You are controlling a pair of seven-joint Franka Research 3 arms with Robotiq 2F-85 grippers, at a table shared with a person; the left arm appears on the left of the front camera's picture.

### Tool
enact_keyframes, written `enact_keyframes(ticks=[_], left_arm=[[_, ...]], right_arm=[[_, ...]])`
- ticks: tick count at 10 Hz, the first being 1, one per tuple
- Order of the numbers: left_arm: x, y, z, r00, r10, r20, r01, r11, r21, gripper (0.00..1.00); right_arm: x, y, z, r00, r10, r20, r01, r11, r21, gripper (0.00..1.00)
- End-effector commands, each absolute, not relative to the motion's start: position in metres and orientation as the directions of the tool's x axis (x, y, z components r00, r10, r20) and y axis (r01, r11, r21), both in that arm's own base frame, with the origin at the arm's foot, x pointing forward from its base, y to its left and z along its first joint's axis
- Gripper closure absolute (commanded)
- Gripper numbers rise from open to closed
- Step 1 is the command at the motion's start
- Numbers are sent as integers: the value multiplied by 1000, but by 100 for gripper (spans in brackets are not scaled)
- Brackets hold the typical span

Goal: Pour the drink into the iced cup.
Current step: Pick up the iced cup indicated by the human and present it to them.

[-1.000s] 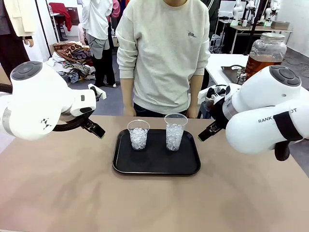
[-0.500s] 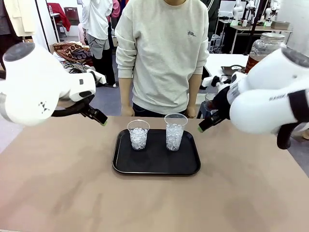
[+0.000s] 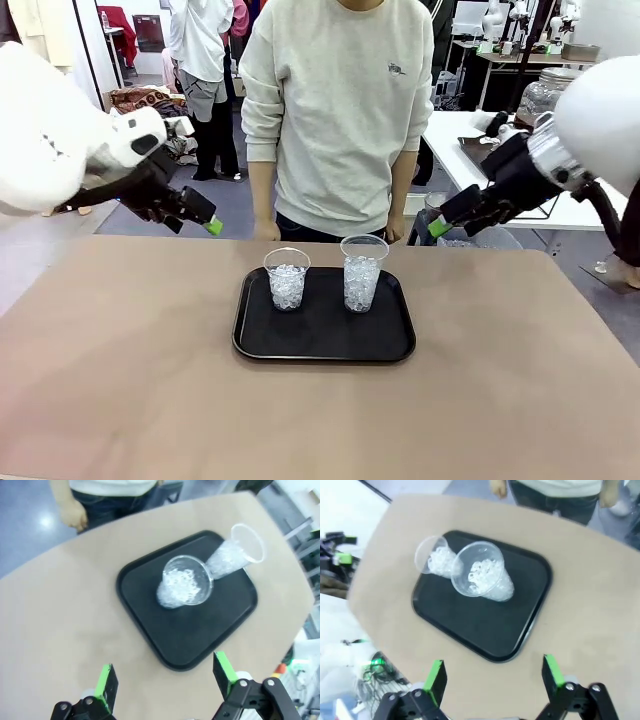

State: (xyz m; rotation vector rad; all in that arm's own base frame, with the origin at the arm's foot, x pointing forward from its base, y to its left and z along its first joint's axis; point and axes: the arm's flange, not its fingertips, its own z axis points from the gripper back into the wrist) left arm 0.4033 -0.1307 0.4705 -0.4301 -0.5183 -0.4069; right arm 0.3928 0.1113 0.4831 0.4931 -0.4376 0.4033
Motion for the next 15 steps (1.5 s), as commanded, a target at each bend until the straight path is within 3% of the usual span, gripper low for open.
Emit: enact_keyframes(ticks=[1,3,10,13,15], left_arm=[[410,-107,466,821,-195,536,461,781,-422,0],[409,-96,460,854,-184,486,443,747,-495,0],[400,-102,466,849,-187,495,436,776,-455,0],[409,-85,470,923,-28,383,278,737,-616,0],[415,-73,466,954,17,300,209,678,-705,0]], right_arm=[[403,90,476,862,210,461,-446,746,494,0],[404,77,471,884,181,431,-420,711,563,0],[394,76,468,891,182,415,-401,746,533,0],[410,67,482,980,21,199,-162,666,728,0],[415,57,483,993,7,120,-99,605,790,0]])
